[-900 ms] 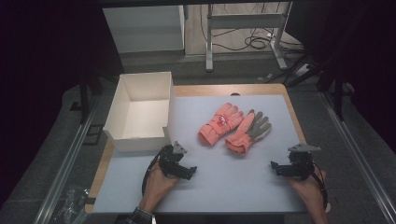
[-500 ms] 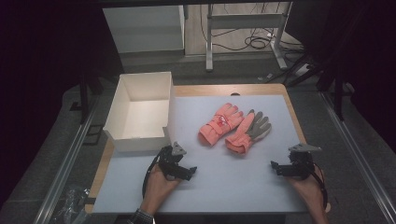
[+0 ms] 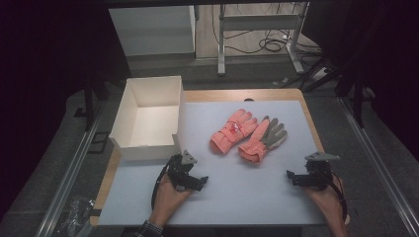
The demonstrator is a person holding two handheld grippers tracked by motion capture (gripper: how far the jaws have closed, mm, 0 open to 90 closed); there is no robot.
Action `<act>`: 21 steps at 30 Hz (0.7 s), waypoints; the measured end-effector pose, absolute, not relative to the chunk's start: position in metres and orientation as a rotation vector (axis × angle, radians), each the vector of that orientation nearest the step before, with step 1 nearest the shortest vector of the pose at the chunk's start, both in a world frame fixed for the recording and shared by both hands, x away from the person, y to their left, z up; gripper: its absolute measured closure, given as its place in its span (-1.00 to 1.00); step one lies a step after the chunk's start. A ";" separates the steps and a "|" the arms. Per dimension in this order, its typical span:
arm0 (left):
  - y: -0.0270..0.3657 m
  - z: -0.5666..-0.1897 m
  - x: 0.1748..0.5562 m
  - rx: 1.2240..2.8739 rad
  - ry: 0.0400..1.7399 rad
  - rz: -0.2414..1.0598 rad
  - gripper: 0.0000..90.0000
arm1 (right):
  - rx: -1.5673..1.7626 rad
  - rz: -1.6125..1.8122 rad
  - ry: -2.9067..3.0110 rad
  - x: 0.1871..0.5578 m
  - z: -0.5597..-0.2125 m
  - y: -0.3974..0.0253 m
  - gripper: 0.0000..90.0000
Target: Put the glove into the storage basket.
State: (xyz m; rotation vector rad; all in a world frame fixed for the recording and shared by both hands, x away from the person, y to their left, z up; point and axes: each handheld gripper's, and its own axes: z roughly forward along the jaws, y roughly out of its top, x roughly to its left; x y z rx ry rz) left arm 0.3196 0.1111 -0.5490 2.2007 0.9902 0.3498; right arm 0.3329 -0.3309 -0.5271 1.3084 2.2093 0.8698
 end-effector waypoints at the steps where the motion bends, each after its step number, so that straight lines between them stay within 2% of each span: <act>1: 0.111 -0.549 0.319 2.200 0.992 0.349 -1.00 | 1.308 0.870 2.209 0.333 -0.527 -0.331 -0.88; 10: 0.111 -0.549 0.319 2.199 0.992 0.349 -1.00 | 1.303 0.867 2.209 0.332 -0.527 -0.331 -0.87; 21: 0.111 -0.549 0.320 2.201 0.990 0.350 -1.00 | 1.320 0.912 2.209 0.334 -0.519 -0.327 -0.77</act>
